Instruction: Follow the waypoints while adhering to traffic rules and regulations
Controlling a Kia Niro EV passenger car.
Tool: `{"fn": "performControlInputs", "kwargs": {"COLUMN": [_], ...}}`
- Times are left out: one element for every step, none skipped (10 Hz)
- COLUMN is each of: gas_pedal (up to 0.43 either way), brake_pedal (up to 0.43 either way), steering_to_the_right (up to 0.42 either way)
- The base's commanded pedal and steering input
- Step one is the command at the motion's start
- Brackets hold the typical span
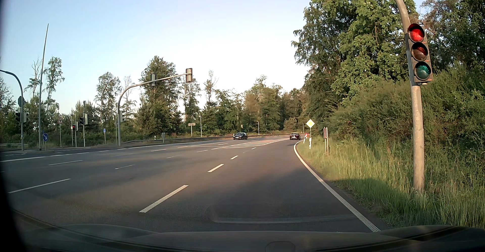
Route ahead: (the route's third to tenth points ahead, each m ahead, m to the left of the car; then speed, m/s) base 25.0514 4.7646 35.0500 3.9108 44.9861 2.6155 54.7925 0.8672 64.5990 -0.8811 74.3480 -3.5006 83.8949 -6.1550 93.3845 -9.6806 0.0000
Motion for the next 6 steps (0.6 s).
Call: {"fn": "performControlInputs", "kwargs": {"gas_pedal": [0.0, 0.0, 0.0, 0.0, 0.0, 0.0], "brake_pedal": [0.341, 0.341, 0.341, 0.341, 0.348, 0.341], "steering_to_the_right": [-0.011, -0.011, -0.011, -0.011, -0.012, -0.011]}}
